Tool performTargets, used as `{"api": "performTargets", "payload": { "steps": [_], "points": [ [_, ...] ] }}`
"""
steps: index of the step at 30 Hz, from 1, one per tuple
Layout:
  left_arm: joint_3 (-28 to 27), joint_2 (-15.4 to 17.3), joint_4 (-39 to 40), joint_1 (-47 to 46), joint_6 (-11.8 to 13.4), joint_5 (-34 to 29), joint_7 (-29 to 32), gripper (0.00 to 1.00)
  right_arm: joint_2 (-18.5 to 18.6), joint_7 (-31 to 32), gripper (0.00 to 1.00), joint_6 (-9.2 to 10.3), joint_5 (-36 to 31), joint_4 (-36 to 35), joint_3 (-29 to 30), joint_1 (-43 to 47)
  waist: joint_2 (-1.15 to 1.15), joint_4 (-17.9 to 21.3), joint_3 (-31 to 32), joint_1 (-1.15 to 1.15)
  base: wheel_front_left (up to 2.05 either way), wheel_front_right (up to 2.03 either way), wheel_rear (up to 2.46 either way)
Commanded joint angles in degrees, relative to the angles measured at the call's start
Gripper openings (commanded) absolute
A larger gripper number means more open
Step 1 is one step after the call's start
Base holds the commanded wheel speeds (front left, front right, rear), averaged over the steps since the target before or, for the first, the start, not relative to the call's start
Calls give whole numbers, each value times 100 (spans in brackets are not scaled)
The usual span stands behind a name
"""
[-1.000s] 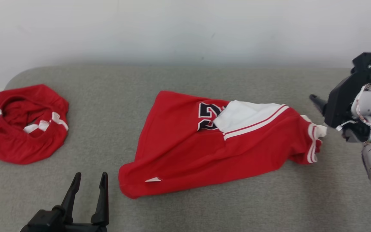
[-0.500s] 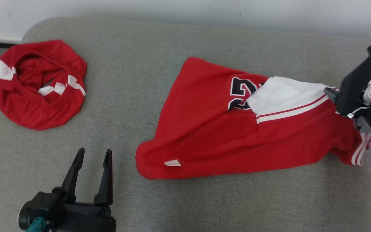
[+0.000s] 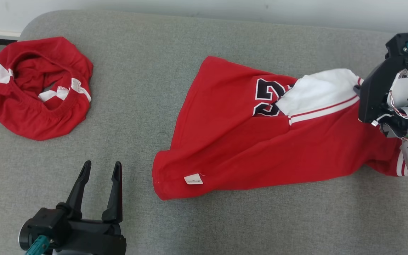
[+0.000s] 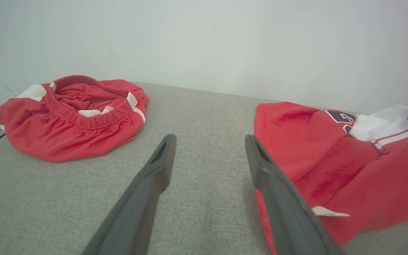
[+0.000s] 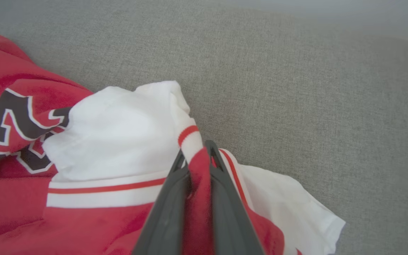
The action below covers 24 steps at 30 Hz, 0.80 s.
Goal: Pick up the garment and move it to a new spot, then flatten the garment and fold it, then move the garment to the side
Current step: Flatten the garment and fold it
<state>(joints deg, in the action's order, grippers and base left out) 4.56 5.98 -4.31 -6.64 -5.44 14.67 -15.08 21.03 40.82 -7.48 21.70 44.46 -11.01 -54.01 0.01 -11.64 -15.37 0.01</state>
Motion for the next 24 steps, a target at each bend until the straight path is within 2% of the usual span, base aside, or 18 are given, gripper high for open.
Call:
{"api": "performTargets", "payload": {
  "steps": [1,9,13,14,15,19,24],
  "points": [
    [-33,-16,-14,-43,1,-21,-11,100,60,-113,0,-3,81,-120,-97,28,-1,38,37,-1,0,0,0],
    [-200,-23,-62,158,-22,-52,-11,100,344,-505,0,-3,653,-1353,-461,812,-1,290,361,-1,0,0,0],
    [-296,-8,-69,279,-12,-69,-11,100,526,-662,0,-3,816,-2177,-257,1594,-1,476,560,-1,0,0,0],
    [-324,-18,-60,328,12,-79,-12,100,452,-744,0,-3,817,-2624,-28,2061,-1,581,655,-1,0,0,0],
    [-324,-18,-60,328,12,-79,-12,100,452,-744,0,-3,817,-2624,-28,2061,-1,581,655,-1,0,0,0],
    [-361,-23,-70,462,33,-94,-9,100,225,-751,0,-3,657,-3519,578,3117,-1,758,813,-1,0,0,0],
    [-435,-12,-53,637,81,-86,-9,100,-439,-541,0,-3,387,-4297,1356,4475,-1,958,973,-1,0,0,0]
  ]
}}
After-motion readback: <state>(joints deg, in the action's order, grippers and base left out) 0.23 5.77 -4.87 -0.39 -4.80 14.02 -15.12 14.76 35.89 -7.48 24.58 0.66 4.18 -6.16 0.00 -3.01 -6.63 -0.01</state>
